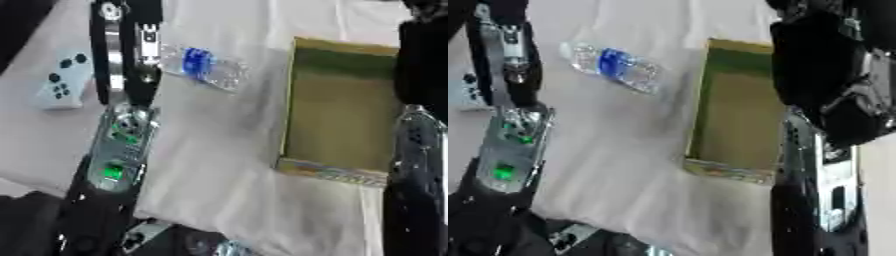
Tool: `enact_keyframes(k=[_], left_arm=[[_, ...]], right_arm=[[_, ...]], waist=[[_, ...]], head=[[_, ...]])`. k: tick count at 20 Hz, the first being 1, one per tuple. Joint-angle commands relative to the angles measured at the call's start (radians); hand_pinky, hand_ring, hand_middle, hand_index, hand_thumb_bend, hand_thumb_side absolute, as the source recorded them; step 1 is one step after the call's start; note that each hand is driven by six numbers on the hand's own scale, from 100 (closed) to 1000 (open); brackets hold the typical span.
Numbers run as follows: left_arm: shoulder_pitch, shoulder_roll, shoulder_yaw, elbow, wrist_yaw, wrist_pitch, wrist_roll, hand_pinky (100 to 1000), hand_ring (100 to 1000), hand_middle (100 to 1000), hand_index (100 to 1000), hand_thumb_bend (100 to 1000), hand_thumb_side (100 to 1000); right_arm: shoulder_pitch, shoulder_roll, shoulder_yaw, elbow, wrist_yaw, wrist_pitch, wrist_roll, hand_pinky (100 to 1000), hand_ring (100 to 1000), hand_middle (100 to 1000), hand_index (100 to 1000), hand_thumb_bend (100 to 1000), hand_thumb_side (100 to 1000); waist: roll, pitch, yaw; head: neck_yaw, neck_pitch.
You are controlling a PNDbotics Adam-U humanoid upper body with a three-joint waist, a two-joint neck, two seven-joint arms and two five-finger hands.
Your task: Pick up objects on the table and place them in the box.
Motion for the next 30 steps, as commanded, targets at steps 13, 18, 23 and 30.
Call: enact_keyframes(k=[13,18,23,30], left_arm=[[-0.015,0.038,0.004,-0.018,-0.02,0.008,-0.028,713,826,1000,917,130,893],[-0.04,0.271,-0.002,-0.018,0.039,0.051,-0.17,750,874,1000,970,383,612],[-0.038,0.513,-0.002,-0.016,0.168,0.084,-0.397,818,902,1000,986,645,422],[-0.073,0.731,-0.016,0.055,0.064,0.08,-0.694,865,925,1000,1000,689,523]], right_arm=[[-0.002,0.011,0.004,-0.022,0.003,0.002,-0.006,641,790,890,910,100,1000],[0.008,0.005,0.011,-0.017,0.003,0.004,-0.002,637,785,885,907,100,1000],[0.01,0.001,0.015,-0.012,0.001,0.005,0.006,636,780,880,905,100,1000],[0.009,0.002,0.019,-0.003,0.0,0.002,0.014,633,774,875,902,100,1000]], waist=[[0.007,-0.02,-0.002],[0.022,-0.026,-0.012],[0.031,-0.027,-0.023],[0.033,-0.028,-0.036]], head=[[-0.002,-0.004],[0.0,-0.004],[0.0,-0.004],[0.009,-0.004]])
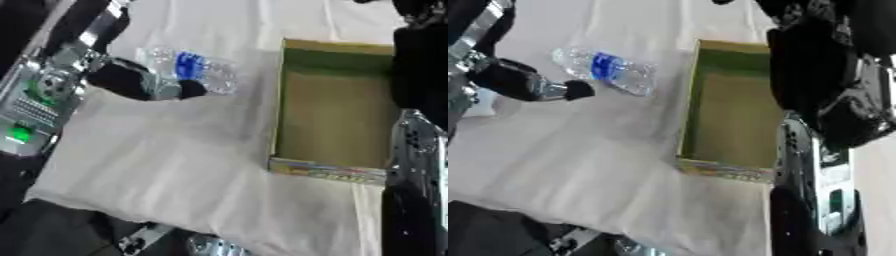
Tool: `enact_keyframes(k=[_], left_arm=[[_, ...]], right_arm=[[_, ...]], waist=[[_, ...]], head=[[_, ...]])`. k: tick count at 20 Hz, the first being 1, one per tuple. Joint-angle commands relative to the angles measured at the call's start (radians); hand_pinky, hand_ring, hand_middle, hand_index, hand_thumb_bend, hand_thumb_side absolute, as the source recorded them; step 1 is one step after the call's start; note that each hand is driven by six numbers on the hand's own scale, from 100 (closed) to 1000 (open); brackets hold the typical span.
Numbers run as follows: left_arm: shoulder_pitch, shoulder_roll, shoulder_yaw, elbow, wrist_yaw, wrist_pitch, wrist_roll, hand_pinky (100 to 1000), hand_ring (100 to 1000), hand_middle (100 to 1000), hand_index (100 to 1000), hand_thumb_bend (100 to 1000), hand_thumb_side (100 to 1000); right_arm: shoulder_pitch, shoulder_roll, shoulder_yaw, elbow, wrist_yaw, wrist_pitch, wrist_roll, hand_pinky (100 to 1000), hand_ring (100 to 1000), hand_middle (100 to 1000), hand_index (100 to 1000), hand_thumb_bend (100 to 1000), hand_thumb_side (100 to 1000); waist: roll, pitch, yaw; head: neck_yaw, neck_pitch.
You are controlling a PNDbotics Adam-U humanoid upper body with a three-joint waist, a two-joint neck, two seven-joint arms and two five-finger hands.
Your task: Pick up objects on the table and place them in the box.
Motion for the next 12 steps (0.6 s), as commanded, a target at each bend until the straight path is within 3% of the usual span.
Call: enact_keyframes(k=[1,3,6,12], left_arm=[[-0.035,0.104,-0.006,0.036,-0.037,-0.012,-0.116,870,927,1000,1000,725,484],[-0.063,0.143,-0.017,0.075,-0.052,-0.019,-0.177,881,933,1000,1000,754,455],[-0.105,0.187,-0.048,0.136,-0.049,-0.023,-0.282,877,932,1000,1000,753,489],[-0.198,0.221,-0.102,0.232,-0.008,-0.008,-0.496,864,924,1000,1000,766,518]], right_arm=[[-0.008,0.002,0.009,-0.006,-0.002,-0.001,0.007,633,773,873,902,100,1000],[-0.007,0.002,0.01,-0.003,-0.002,-0.002,0.009,633,772,872,901,100,1000],[-0.005,0.002,0.011,-0.001,-0.002,-0.003,0.012,632,770,870,901,100,1000],[0.001,-0.001,0.012,0.002,-0.004,-0.002,0.017,631,767,867,900,100,1000]], waist=[[0.005,-0.021,-0.002],[0.005,-0.021,-0.005],[0.007,-0.023,-0.01],[0.013,-0.026,-0.016]], head=[[0.009,-0.004],[0.012,-0.004],[0.016,-0.004],[0.02,-0.004]])
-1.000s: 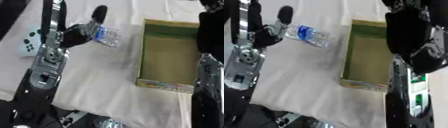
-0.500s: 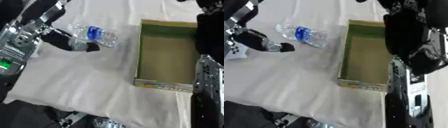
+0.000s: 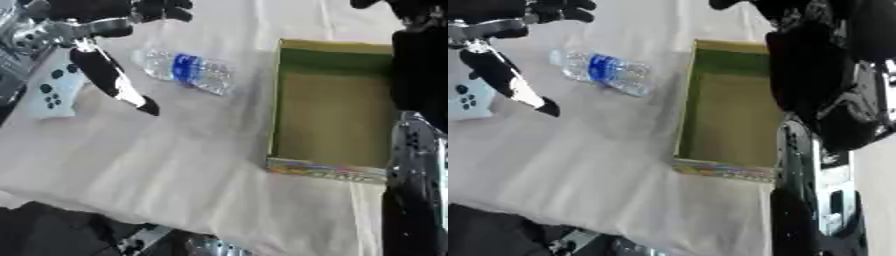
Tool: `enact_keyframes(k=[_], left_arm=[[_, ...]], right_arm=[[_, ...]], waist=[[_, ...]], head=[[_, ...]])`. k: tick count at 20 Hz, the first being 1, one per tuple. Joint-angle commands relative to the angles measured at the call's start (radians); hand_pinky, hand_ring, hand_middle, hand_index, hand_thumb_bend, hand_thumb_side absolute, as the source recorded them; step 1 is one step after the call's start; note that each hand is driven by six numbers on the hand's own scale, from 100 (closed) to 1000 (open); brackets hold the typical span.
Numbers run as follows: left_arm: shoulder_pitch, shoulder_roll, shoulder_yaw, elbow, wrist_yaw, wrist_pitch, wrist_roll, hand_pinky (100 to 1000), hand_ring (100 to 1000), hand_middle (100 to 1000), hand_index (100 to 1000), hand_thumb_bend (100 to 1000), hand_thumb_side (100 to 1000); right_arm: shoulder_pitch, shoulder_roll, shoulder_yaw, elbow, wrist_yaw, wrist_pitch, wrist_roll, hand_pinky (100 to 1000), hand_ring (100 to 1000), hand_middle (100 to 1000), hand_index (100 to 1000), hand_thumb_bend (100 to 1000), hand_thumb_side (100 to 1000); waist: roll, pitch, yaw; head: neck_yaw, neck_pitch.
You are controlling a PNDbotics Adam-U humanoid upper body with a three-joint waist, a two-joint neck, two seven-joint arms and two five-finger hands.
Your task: Pick up objects on the table and place them in the box.
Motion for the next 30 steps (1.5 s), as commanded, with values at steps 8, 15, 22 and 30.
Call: enact_keyframes(k=[8,15,22,30], left_arm=[[-0.119,-0.006,-0.039,0.14,0.139,0.039,-0.13,772,896,1000,982,574,492],[-0.139,-0.074,-0.044,0.235,0.392,0.052,0.002,733,878,1000,952,405,521],[-0.147,-0.109,-0.04,0.283,0.495,0.046,0.051,724,871,1000,943,354,543],[-0.147,-0.103,-0.057,0.313,0.506,0.049,0.026,729,873,1000,946,380,620]], right_arm=[[0.007,-0.005,0.009,-0.013,-0.006,0.006,0.008,628,763,865,899,100,1000],[0.007,-0.003,0.007,-0.016,-0.008,0.009,0.008,627,761,865,899,100,1000],[0.003,0.0,0.006,-0.016,-0.009,0.008,0.009,627,759,865,899,100,1000],[-0.002,0.001,0.006,-0.015,-0.01,0.005,0.011,624,757,865,899,100,1000]], waist=[[0.011,-0.025,-0.002],[0.008,-0.024,-0.007],[0.003,-0.021,-0.01],[0.002,-0.018,-0.014]], head=[[0.01,-0.004],[0.008,-0.004],[0.009,-0.004],[0.009,-0.004]])
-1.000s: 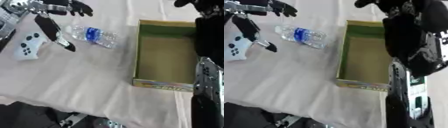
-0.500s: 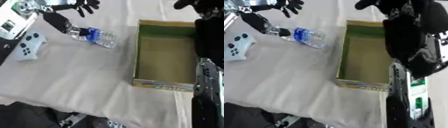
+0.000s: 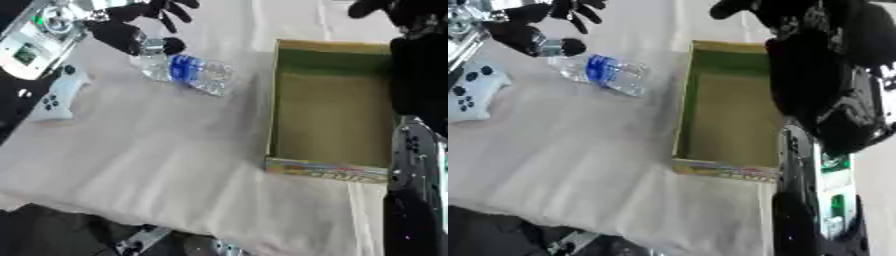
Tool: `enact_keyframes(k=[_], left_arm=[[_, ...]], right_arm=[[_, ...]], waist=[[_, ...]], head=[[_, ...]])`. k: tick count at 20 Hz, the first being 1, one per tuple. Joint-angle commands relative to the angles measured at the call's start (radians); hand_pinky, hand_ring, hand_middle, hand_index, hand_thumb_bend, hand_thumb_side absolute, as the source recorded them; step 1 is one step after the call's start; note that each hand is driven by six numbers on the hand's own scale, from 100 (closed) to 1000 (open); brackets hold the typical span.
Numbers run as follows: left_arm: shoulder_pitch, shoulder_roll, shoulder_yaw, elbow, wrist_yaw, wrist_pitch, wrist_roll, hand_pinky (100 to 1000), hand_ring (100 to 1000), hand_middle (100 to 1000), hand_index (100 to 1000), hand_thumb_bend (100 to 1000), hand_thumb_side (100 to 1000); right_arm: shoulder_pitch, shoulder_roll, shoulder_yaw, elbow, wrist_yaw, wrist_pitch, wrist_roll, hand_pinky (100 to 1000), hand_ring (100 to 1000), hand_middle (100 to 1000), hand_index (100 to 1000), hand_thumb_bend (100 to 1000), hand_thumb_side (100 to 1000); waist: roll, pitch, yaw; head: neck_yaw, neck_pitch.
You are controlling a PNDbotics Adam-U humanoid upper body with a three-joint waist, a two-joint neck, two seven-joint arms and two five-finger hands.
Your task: Pick up objects on the table and place them in the box.
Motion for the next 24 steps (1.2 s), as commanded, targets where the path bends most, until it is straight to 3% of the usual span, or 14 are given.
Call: enact_keyframes(k=[1,8,24], left_arm=[[-0.016,0.034,-0.006,0.005,0.014,0.003,-0.018,729,873,1000,947,384,626],[-0.021,0.05,-0.039,0.044,0.023,0.016,-0.068,731,872,1000,947,404,659],[0.013,0.025,-0.012,0.059,0.035,0.003,-0.046,727,868,1000,941,366,710]], right_arm=[[-0.017,0.005,0.005,-0.014,-0.002,-0.003,0.003,623,757,866,899,100,1000],[-0.015,0.0,0.009,-0.016,-0.004,-0.001,0.007,622,757,866,899,100,1000],[-0.022,-0.006,0.01,-0.021,-0.009,0.004,0.011,623,756,866,898,100,1000]], waist=[[0.005,-0.016,-0.002],[0.016,-0.012,-0.01],[0.024,0.002,-0.029]], head=[[0.007,-0.004],[0.007,-0.004],[-0.007,-0.004]])
